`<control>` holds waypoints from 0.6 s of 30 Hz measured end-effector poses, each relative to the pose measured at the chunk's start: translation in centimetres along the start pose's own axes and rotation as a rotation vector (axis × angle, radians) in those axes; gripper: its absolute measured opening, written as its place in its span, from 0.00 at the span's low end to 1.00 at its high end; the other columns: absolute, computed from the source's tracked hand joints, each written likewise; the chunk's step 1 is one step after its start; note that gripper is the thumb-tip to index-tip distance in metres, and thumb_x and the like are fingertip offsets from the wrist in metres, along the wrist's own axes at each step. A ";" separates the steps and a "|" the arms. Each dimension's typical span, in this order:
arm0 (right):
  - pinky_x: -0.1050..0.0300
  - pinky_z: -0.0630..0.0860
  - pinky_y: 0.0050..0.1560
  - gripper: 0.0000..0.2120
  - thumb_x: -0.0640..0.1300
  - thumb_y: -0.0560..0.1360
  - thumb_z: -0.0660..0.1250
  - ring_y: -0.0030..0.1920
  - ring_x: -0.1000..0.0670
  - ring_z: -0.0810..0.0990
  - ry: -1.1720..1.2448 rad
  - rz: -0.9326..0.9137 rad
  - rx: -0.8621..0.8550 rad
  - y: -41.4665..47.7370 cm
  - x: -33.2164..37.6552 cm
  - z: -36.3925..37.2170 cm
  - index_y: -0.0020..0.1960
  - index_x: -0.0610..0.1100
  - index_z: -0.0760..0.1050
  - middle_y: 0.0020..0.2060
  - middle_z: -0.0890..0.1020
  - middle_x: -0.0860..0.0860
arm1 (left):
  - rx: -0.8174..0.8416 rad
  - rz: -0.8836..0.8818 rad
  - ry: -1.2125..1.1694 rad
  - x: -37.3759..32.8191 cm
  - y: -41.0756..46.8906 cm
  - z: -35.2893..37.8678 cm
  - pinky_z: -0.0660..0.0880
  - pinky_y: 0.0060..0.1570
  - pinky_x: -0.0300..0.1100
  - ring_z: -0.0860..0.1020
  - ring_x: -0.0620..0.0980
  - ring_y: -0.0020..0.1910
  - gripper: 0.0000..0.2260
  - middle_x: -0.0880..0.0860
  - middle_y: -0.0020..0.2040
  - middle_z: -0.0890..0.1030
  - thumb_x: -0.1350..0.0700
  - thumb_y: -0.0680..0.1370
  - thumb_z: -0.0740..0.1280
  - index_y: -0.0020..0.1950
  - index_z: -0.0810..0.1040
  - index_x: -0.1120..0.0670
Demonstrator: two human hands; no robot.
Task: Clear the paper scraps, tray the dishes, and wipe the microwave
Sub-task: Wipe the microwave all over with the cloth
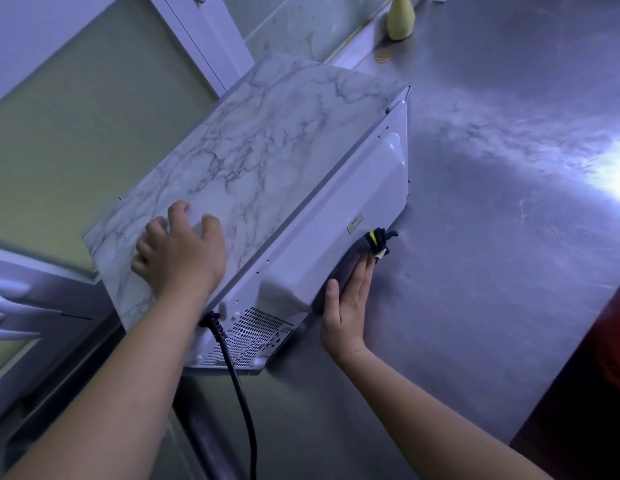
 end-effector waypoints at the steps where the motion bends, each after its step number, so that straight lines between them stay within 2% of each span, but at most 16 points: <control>1: 0.47 0.44 0.80 0.33 0.54 0.81 0.53 0.81 0.52 0.42 0.038 0.017 -0.011 0.0 0.5 -0.1 0.80 0.50 0.41 0.81 0.45 0.50 | 0.001 -0.001 0.003 0.0 0.0 0.0 0.53 0.71 0.60 0.61 0.61 0.72 0.23 0.57 0.74 0.64 0.42 0.79 0.53 0.74 0.64 0.45; 5: 0.53 0.56 0.78 0.40 0.57 0.75 0.64 0.77 0.62 0.55 0.247 0.241 -0.041 -0.1 2.4 -0.7 0.81 0.54 0.48 0.78 0.56 0.60 | 0.014 0.007 0.013 -0.1 0.0 0.0 0.54 0.70 0.60 0.62 0.61 0.71 0.23 0.57 0.73 0.64 0.42 0.79 0.52 0.74 0.63 0.46; 7: 0.53 0.62 0.76 0.40 0.51 0.71 0.66 0.72 0.63 0.63 0.350 0.364 -0.072 0.1 3.4 -1.0 0.79 0.58 0.53 0.75 0.62 0.61 | 0.020 0.010 0.020 -0.1 0.0 0.0 0.55 0.70 0.59 0.62 0.61 0.71 0.24 0.58 0.73 0.64 0.41 0.79 0.52 0.75 0.63 0.46; 9: 0.50 0.68 0.71 0.38 0.44 0.69 0.64 0.69 0.55 0.70 0.429 0.467 -0.105 0.6 4.1 -1.6 0.77 0.56 0.57 0.73 0.69 0.54 | 0.024 0.017 0.023 -0.2 -0.1 -0.2 0.56 0.69 0.59 0.62 0.61 0.70 0.25 0.59 0.72 0.65 0.41 0.80 0.51 0.75 0.62 0.47; 11: 0.51 0.76 0.54 0.33 0.39 0.70 0.62 0.57 0.47 0.77 0.506 0.630 -0.134 1.2 4.2 -2.7 0.74 0.53 0.61 0.64 0.77 0.47 | 0.023 0.020 0.034 -0.3 -0.1 -0.3 0.57 0.68 0.59 0.63 0.62 0.70 0.25 0.60 0.72 0.65 0.40 0.80 0.50 0.75 0.62 0.48; 12: 0.53 0.76 0.47 0.30 0.38 0.71 0.61 0.51 0.45 0.78 0.542 0.736 -0.147 1.3 4.0 -3.6 0.72 0.50 0.64 0.58 0.79 0.46 | 0.023 0.020 0.039 -0.3 -0.1 -0.3 0.57 0.68 0.59 0.63 0.62 0.69 0.25 0.60 0.72 0.65 0.40 0.80 0.50 0.75 0.62 0.48; 14: 0.53 0.74 0.43 0.20 0.40 0.71 0.63 0.46 0.43 0.78 0.599 0.922 -0.130 1.0 3.7 -5.7 0.63 0.43 0.73 0.52 0.81 0.45 | 0.023 0.023 0.048 -0.3 -0.2 -0.3 0.58 0.67 0.59 0.63 0.62 0.69 0.25 0.61 0.71 0.65 0.41 0.80 0.49 0.75 0.62 0.48; 16: 0.52 0.74 0.45 0.17 0.44 0.70 0.65 0.49 0.42 0.79 0.627 0.949 -0.079 0.5 4.0 -7.3 0.58 0.40 0.76 0.51 0.81 0.43 | 0.018 0.023 0.049 -0.3 -0.2 -0.2 0.59 0.66 0.59 0.64 0.62 0.68 0.25 0.61 0.71 0.66 0.41 0.79 0.49 0.74 0.63 0.49; 18: 0.54 0.75 0.43 0.19 0.44 0.72 0.64 0.51 0.43 0.79 0.632 0.759 -0.087 0.7 5.5 -8.2 0.62 0.41 0.75 0.51 0.81 0.45 | 0.023 0.020 0.040 -0.3 -0.1 -0.1 0.58 0.66 0.59 0.64 0.63 0.68 0.25 0.62 0.71 0.65 0.41 0.79 0.49 0.74 0.63 0.49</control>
Point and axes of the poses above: each hand's wrist, its own y-axis towards the middle knuckle, its own z-axis out of the palm, x = y × z, the point moved 2 cm from there along y, towards the middle knuckle
